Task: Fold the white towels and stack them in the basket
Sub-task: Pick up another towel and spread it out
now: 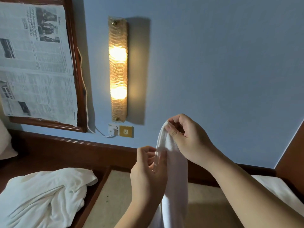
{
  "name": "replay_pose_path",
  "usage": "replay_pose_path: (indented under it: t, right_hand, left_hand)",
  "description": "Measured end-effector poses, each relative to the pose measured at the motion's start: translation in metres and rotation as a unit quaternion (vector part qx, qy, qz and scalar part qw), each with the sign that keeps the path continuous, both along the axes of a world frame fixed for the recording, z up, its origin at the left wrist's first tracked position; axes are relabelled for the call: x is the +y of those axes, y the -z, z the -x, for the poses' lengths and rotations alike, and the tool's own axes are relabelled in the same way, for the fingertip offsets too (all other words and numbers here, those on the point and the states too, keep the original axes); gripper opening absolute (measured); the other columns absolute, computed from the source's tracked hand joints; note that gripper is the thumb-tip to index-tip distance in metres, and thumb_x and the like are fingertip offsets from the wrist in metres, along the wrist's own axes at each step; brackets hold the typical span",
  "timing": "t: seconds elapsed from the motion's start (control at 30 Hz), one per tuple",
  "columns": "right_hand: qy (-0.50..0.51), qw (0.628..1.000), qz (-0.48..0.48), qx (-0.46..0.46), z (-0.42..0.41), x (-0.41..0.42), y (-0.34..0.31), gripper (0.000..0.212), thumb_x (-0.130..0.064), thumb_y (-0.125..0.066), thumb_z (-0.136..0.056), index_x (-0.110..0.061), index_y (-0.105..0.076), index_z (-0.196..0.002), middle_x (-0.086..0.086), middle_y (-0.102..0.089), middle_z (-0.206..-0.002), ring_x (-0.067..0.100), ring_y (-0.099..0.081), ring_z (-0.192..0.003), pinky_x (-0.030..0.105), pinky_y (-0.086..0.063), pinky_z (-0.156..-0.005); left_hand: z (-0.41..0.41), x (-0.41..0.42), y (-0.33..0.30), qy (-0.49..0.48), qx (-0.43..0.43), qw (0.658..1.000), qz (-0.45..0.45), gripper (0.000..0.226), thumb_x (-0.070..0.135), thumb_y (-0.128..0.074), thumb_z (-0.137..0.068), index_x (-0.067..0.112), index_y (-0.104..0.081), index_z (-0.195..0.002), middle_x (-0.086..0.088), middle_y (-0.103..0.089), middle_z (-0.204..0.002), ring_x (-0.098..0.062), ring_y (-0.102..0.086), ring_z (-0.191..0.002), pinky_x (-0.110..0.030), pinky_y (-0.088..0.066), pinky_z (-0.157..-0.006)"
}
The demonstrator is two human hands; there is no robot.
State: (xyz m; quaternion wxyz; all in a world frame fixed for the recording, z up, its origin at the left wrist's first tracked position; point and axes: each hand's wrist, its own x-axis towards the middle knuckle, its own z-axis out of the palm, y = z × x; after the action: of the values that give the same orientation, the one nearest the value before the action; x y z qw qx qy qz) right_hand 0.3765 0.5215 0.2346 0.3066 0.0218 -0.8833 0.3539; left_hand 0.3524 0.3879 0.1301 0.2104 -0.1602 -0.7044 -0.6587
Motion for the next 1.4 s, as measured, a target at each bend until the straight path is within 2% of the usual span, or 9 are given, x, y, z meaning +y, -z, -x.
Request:
replay_pose_path:
  t: [0.23,0.43,0.67,0.87,0.97,1.13,1.23,1.33,1.4]
  right_hand:
    - [0.046,0.999,0.010,0.012,0.007,-0.011,-0.007,0.013,-0.036,-0.061,-0.103,-0.027,-0.066,-0.111,-0.016,-0.071,-0.099,-0.001,-0.065,-0.096,0.008,-0.046,-0.077]
    - [0.099,0.993,0.058,0.001,-0.005,-0.007,0.013,0.018,-0.041,-0.061,-0.102,-0.029,-0.066,-0.115,-0.019,-0.072,-0.103,-0.003,-0.065,-0.101,0.008,-0.048,-0.081]
    - [0.055,0.987,0.134,-0.065,-0.038,0.017,0.044,0.017,-0.024,-0.066,-0.102,-0.036,-0.070,-0.114,-0.005,-0.072,-0.096,0.012,-0.068,-0.093,0.032,-0.050,-0.088]
    - [-0.004,0.971,0.003,-0.237,-0.057,0.026,0.022,0.047,-0.012,-0.069,-0.097,-0.048,-0.066,-0.126,0.002,-0.061,-0.091,0.030,-0.064,-0.091,0.049,-0.051,-0.094]
    - [0.014,0.950,-0.076,-0.303,-0.063,0.026,0.012,0.030,-0.018,-0.072,-0.096,-0.042,-0.075,-0.114,-0.018,-0.070,-0.094,0.006,-0.067,-0.093,0.036,-0.051,-0.093]
    - [0.063,0.965,-0.132,-0.217,-0.067,0.020,0.009,0.028,-0.012,-0.071,-0.096,-0.039,-0.077,-0.093,-0.019,-0.066,-0.094,0.008,-0.064,-0.088,0.030,-0.046,-0.079]
    - [0.083,0.976,-0.151,-0.133,-0.061,0.013,0.016,0.033,-0.006,-0.068,-0.096,-0.039,-0.076,-0.093,-0.013,-0.060,-0.093,0.017,-0.061,-0.080,0.024,-0.046,-0.072]
    - [0.093,0.977,-0.175,-0.077,-0.053,0.012,0.016,0.030,-0.002,-0.068,-0.095,-0.030,-0.078,-0.097,-0.012,-0.055,-0.091,0.018,-0.057,-0.075,0.015,-0.039,-0.065]
    - [0.106,0.974,-0.194,-0.054,-0.048,0.013,0.015,0.029,-0.001,-0.067,-0.095,-0.026,-0.079,-0.099,-0.011,-0.054,-0.088,0.015,-0.055,-0.072,0.014,-0.037,-0.063]
  left_hand:
    - [0.012,-0.005,0.009,0.003,0.013,0.999,0.040,0.018,0.055,-0.062,-0.095,0.039,-0.063,-0.101,0.025,-0.068,-0.093,0.002,-0.066,-0.094,-0.025,-0.055,-0.078]
    - [0.024,-0.004,0.032,0.097,0.060,0.990,0.086,0.017,0.029,-0.066,-0.100,0.025,-0.063,-0.084,0.016,-0.059,-0.080,-0.009,-0.059,-0.079,-0.021,-0.046,-0.067]
    - [0.039,-0.019,0.041,0.197,0.016,0.977,0.077,0.026,0.023,-0.050,-0.107,0.021,-0.050,-0.082,0.008,-0.054,-0.080,-0.012,-0.054,-0.078,-0.018,-0.039,-0.068]
    - [0.066,-0.031,0.022,0.258,0.175,0.929,0.198,0.016,0.024,-0.039,-0.098,0.018,-0.038,-0.083,0.005,-0.045,-0.080,-0.017,-0.044,-0.074,-0.034,-0.037,-0.067]
    - [0.077,-0.036,0.018,0.247,0.290,0.889,0.253,0.011,0.019,-0.042,-0.090,0.012,-0.041,-0.081,-0.001,-0.044,-0.077,-0.019,-0.035,-0.068,-0.037,-0.035,-0.059]
    - [0.086,-0.045,0.020,0.243,0.424,0.821,0.295,0.042,0.045,-0.057,-0.105,0.012,-0.047,-0.081,0.001,-0.044,-0.078,-0.017,-0.036,-0.068,-0.031,-0.033,-0.058]
    - [0.084,-0.041,0.036,0.225,0.374,0.851,0.292,0.029,0.040,-0.069,-0.100,0.016,-0.057,-0.087,0.003,-0.046,-0.086,-0.017,-0.045,-0.071,-0.033,-0.041,-0.059]
    - [0.070,-0.032,0.069,0.217,0.199,0.925,0.241,0.030,0.040,-0.070,-0.096,0.027,-0.049,-0.079,0.010,-0.042,-0.083,-0.012,-0.048,-0.069,-0.032,-0.045,-0.062]
    - [0.051,-0.023,0.098,0.220,0.099,0.947,0.213,0.035,0.047,-0.060,-0.099,0.026,-0.045,-0.075,0.011,-0.044,-0.079,-0.012,-0.051,-0.071,-0.036,-0.047,-0.065]
